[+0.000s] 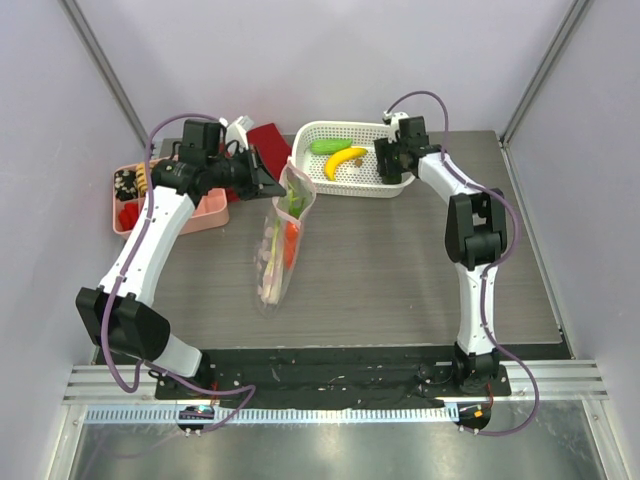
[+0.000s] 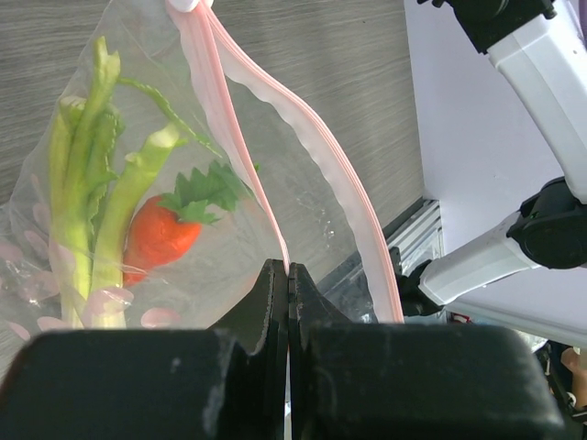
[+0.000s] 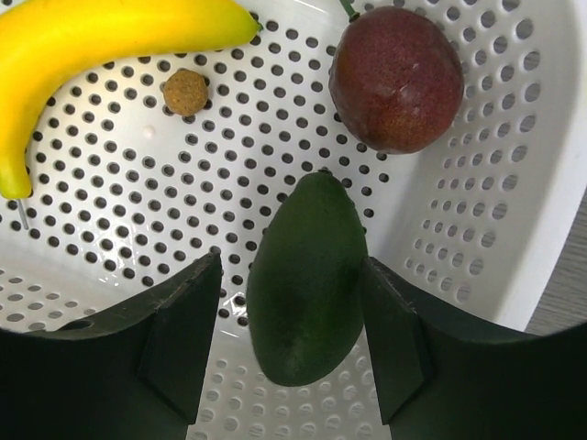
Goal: Place the food in the zip-top bag and seal the zipper
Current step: Place the fake vegetable in the zipper food storage bag, then pick up the fake fruit from the bin.
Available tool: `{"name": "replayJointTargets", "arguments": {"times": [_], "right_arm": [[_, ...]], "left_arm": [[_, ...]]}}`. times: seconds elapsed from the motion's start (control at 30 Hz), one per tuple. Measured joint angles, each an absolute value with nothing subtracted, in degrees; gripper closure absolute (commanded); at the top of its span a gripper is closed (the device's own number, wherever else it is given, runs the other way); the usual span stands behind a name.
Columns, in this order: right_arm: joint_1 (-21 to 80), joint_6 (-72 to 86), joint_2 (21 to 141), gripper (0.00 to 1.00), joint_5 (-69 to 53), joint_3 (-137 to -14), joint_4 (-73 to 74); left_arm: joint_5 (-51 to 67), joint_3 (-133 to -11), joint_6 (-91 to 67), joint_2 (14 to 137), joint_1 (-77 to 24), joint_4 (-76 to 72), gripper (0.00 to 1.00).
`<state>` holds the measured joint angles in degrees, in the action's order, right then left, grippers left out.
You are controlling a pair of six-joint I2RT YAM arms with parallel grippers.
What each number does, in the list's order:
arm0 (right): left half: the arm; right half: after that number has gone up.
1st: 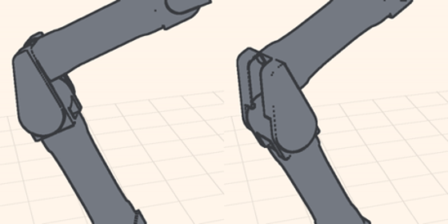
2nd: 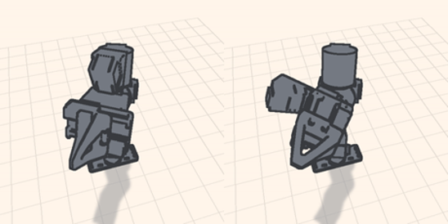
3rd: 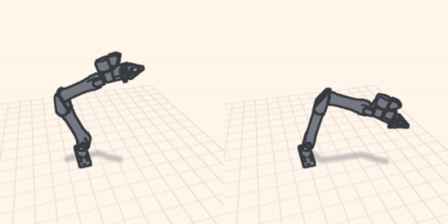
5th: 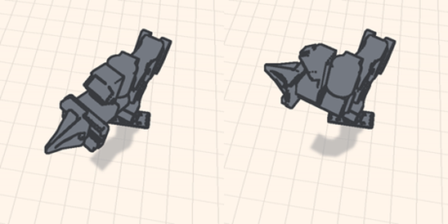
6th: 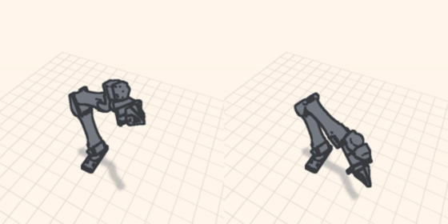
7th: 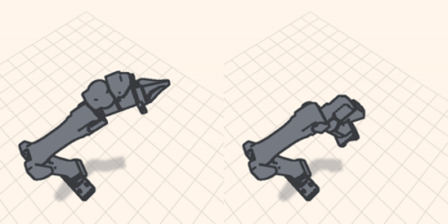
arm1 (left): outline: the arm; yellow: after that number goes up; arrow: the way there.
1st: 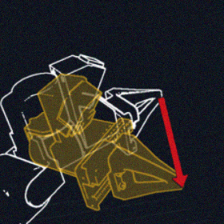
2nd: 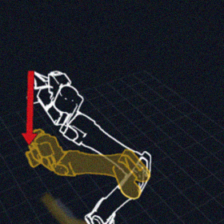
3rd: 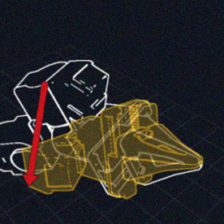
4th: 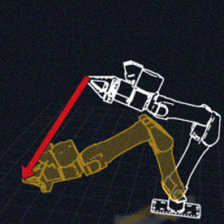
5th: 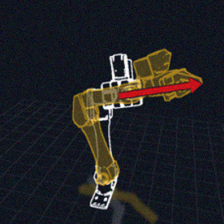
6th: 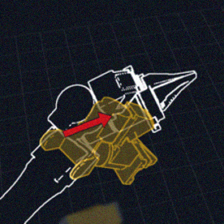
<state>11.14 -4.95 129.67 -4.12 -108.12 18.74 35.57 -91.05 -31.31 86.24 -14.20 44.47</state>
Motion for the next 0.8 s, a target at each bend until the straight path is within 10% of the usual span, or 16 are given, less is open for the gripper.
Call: {"name": "replayJointTargets", "arguments": {"times": [0.3, 0.57, 0.8], "right_arm": [[11.2, -6.4, 133.5, 0.39, -4.1, -110.4, 21.3], [11.2, -6.7, 134.8, 0.99, -4.0, -114.3, 23.7], [10.9, 0.2, 131.8, 0.99, -11.4, -117.4, 22.8]], "left_arm": [[36.3, -91.0, -31.3, 86.2, -13.9, 44.4, 1.0], [36.3, -91.0, -31.4, 86.2, -13.8, 44.4, 1.0], [36.3, -90.7, -31.5, 86.2, -13.8, 44.2, 1.0]]}}
